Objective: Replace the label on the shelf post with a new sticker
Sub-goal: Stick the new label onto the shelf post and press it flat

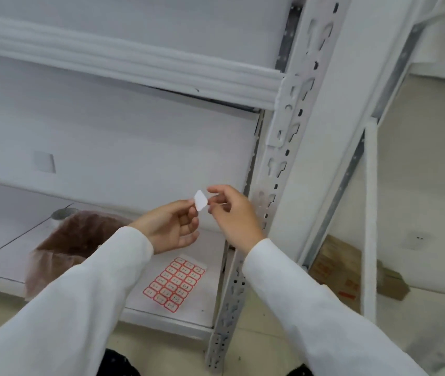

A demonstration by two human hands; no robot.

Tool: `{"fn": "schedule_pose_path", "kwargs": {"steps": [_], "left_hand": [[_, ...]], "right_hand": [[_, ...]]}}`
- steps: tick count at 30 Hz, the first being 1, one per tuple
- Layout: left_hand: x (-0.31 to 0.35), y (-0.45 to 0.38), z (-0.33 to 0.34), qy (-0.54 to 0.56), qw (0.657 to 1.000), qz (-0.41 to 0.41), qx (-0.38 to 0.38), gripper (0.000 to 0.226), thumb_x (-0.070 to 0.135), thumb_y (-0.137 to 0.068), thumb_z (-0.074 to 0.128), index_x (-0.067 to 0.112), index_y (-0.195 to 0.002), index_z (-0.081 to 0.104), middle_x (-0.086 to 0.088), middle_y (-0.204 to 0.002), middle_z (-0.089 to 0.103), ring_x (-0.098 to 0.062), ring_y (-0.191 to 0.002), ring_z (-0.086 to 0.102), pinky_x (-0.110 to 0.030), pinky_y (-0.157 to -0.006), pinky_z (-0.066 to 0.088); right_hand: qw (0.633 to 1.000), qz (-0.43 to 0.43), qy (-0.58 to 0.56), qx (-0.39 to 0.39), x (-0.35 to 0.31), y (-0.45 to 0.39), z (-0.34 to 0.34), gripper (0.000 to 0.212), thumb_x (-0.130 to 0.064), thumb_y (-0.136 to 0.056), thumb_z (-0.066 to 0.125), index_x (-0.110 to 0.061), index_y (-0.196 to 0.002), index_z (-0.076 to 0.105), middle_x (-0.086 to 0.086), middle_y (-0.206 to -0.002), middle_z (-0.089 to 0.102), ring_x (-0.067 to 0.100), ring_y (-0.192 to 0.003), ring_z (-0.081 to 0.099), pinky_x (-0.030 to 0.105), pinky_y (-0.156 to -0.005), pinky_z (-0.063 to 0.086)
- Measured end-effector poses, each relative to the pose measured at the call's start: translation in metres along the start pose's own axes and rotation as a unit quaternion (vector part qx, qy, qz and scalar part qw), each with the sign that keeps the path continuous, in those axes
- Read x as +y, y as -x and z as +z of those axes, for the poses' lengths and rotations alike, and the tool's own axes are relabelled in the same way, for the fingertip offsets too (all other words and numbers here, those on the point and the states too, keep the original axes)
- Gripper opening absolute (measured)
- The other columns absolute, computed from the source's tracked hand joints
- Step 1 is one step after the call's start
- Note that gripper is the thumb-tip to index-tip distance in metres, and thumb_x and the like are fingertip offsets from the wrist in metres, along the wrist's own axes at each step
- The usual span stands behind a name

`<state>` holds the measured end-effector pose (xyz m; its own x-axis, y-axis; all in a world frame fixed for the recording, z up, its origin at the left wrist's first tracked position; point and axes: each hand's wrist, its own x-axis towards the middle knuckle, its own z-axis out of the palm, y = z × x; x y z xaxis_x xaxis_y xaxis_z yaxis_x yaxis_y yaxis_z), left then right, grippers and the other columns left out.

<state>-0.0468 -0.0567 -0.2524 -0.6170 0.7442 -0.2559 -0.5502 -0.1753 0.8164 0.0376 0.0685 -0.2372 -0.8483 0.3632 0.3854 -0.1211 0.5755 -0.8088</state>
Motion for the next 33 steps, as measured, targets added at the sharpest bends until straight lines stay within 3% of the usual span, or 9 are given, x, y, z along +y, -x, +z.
{"fn": "schedule_pose_path", "kwargs": {"steps": [6, 10, 13, 16, 19, 22, 24, 28, 33], "left_hand": [[0.019, 0.022, 0.055, -0.027, 0.994, 0.007, -0.109, 0.010, 0.026, -0.073, 0.062, 0.020, -0.064, 0.063, 0.010, -0.043, 0.051, -0.005, -0.043, 0.055, -0.024, -0.057, 0.057], [0.030, 0.029, 0.072, -0.064, 0.977, -0.005, -0.202, 0.021, 0.027, -0.057, 0.083, 0.021, -0.064, 0.063, 0.010, -0.042, 0.050, -0.004, -0.044, 0.056, -0.026, -0.061, 0.058], [0.034, 0.033, 0.082, -0.081, 0.970, -0.004, -0.230, 0.037, 0.020, -0.044, 0.092, 0.020, -0.065, 0.062, 0.009, -0.040, 0.048, -0.004, -0.043, 0.055, -0.027, -0.061, 0.058], [0.036, 0.040, 0.096, -0.104, 0.972, -0.002, -0.209, 0.020, 0.019, -0.060, 0.078, 0.020, -0.067, 0.060, 0.008, -0.040, 0.046, -0.003, -0.041, 0.053, -0.027, -0.058, 0.058], [0.037, 0.044, 0.106, -0.107, 0.978, -0.002, -0.181, 0.014, 0.025, -0.077, 0.071, 0.020, -0.066, 0.064, 0.008, -0.041, 0.046, -0.004, -0.040, 0.052, -0.025, -0.057, 0.058], [0.039, 0.048, 0.116, -0.155, 0.977, 0.013, -0.145, 0.007, 0.025, -0.072, 0.065, 0.019, -0.069, 0.066, 0.008, -0.044, 0.048, -0.005, -0.041, 0.052, -0.025, -0.059, 0.058], [0.043, 0.050, 0.123, -0.191, 0.974, 0.037, -0.119, 0.011, 0.023, -0.083, 0.062, 0.019, -0.074, 0.065, 0.008, -0.045, 0.050, -0.005, -0.042, 0.053, -0.027, -0.062, 0.058], [0.066, 0.054, 0.139, -0.213, 0.965, 0.139, -0.059, 0.018, 0.019, -0.092, 0.055, 0.019, -0.079, 0.066, 0.010, -0.048, 0.055, -0.004, -0.042, 0.054, -0.028, -0.070, 0.054], [0.102, 0.054, 0.160, -0.252, 0.916, 0.308, 0.058, 0.021, 0.017, -0.089, 0.060, 0.020, -0.069, 0.065, 0.009, -0.046, 0.053, -0.001, -0.032, 0.045, -0.016, -0.050, 0.051]], "right_hand": [[0.990, -0.134, 0.038, -0.019, -0.055, 0.010, -0.060, 0.030, -0.005, -0.088, 0.054, -0.027, -0.105, 0.063, -0.006, -0.100, 0.060, -0.004, -0.081, 0.055, 0.009, -0.069, 0.043], [0.985, -0.168, 0.042, -0.009, -0.073, 0.012, -0.087, 0.015, -0.011, -0.084, 0.063, -0.025, -0.084, 0.068, -0.012, -0.088, 0.058, -0.003, -0.077, 0.058, 0.013, -0.065, 0.042], [0.983, -0.177, 0.041, -0.014, -0.079, 0.016, -0.098, 0.010, -0.012, -0.084, 0.064, -0.021, -0.081, 0.067, -0.008, -0.085, 0.062, 0.001, -0.077, 0.060, 0.022, -0.065, 0.045], [0.983, -0.180, 0.026, -0.018, -0.082, 0.020, -0.109, 0.010, -0.012, -0.085, 0.063, -0.019, -0.078, 0.064, 0.001, -0.083, 0.066, 0.013, -0.080, 0.063, 0.027, -0.067, 0.048], [0.985, -0.174, 0.009, 0.003, -0.084, 0.022, -0.122, 0.017, -0.013, -0.087, 0.061, -0.025, -0.075, 0.061, -0.008, -0.075, 0.062, 0.009, -0.072, 0.056, 0.020, -0.064, 0.045], [0.987, -0.139, -0.060, 0.052, -0.089, 0.020, -0.138, 0.018, -0.011, -0.090, 0.057, -0.022, -0.075, 0.058, -0.004, -0.075, 0.061, 0.010, -0.071, 0.055, 0.022, -0.064, 0.048], [0.988, -0.110, -0.073, 0.084, -0.097, 0.016, -0.151, 0.017, -0.013, -0.091, 0.054, -0.020, -0.076, 0.057, -0.002, -0.078, 0.064, 0.009, -0.070, 0.057, 0.021, -0.062, 0.049], [0.988, -0.096, 0.009, 0.120, -0.115, 0.003, -0.180, 0.016, -0.019, -0.091, 0.051, -0.018, -0.076, 0.056, -0.002, -0.077, 0.065, 0.012, -0.070, 0.059, 0.029, -0.066, 0.050], [0.971, -0.089, 0.199, 0.099, -0.142, -0.022, -0.209, 0.021, -0.025, -0.089, 0.051, -0.007, -0.083, 0.060, 0.001, -0.076, 0.068, 0.021, -0.074, 0.063, 0.040, -0.073, 0.053]]}}
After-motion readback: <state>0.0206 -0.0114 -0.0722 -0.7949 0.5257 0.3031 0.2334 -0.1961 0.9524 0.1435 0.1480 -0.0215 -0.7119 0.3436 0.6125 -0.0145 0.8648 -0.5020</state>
